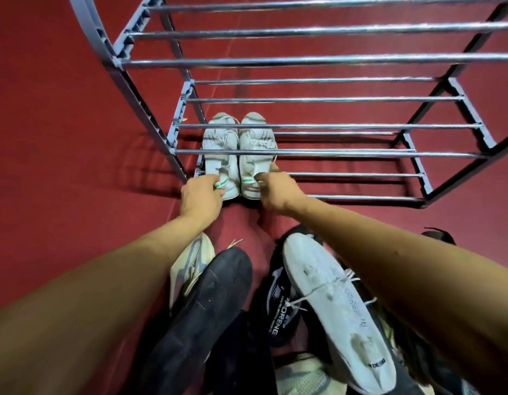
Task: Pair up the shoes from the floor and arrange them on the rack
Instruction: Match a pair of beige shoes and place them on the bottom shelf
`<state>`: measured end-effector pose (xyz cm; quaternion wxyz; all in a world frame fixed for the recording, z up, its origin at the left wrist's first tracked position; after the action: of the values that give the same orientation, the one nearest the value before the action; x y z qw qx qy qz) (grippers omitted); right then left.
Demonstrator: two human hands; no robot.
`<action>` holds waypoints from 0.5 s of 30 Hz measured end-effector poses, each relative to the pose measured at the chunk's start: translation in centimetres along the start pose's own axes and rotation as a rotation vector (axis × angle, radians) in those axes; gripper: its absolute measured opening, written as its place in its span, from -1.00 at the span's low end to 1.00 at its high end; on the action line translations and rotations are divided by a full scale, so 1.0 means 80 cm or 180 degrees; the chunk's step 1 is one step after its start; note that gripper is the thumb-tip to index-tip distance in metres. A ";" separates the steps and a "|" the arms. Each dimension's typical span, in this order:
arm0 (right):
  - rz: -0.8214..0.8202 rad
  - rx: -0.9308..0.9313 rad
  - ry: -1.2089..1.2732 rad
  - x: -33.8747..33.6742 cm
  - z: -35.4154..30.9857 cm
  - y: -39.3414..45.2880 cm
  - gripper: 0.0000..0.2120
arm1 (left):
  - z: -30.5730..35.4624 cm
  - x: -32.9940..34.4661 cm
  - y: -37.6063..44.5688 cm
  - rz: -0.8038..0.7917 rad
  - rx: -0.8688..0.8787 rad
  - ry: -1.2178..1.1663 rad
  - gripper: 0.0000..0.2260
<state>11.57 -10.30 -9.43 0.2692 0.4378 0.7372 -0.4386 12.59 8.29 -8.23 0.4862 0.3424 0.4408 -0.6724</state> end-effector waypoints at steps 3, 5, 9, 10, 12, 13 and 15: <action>-0.0275 -0.0268 0.0156 -0.001 0.030 -0.019 -0.37 | -0.015 -0.003 -0.014 -0.0108 0.0328 -0.0617 -0.62; 0.0116 -0.0091 0.0342 0.002 0.046 -0.042 -0.41 | -0.040 0.006 -0.037 0.0047 0.0322 -0.0976 -0.55; 0.0667 -0.0009 0.0558 -0.003 0.062 -0.089 -0.61 | -0.111 0.050 -0.077 -0.0474 -0.1055 -0.0437 -0.23; 0.0692 0.0023 0.0593 -0.006 0.066 -0.101 -0.65 | -0.121 0.060 -0.086 -0.0692 -0.1269 -0.0344 -0.14; 0.0666 0.0121 0.0627 -0.009 0.071 -0.126 -0.71 | -0.129 0.072 -0.096 -0.0874 -0.1291 -0.0185 -0.08; 0.0646 0.0163 0.0615 -0.009 0.072 -0.135 -0.74 | -0.128 0.071 -0.095 -0.0893 -0.1246 -0.0150 -0.09; 0.0600 0.0186 0.0593 -0.008 0.072 -0.154 -0.78 | -0.118 0.063 -0.093 -0.0924 -0.1275 -0.0315 -0.10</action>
<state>1.07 -18.49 -6.53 0.2267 0.5515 0.7015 -0.3902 4.30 16.31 -14.33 0.4637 0.1391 0.5854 -0.6504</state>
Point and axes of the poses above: each hand's wrist, its own y-axis towards the middle knuckle, its own x-axis out of the palm, z = x × y, the point moved 2 cm from there along y, towards the middle knuckle, and after that the axes turned 14 degrees about -z, right-handed, at the moved point
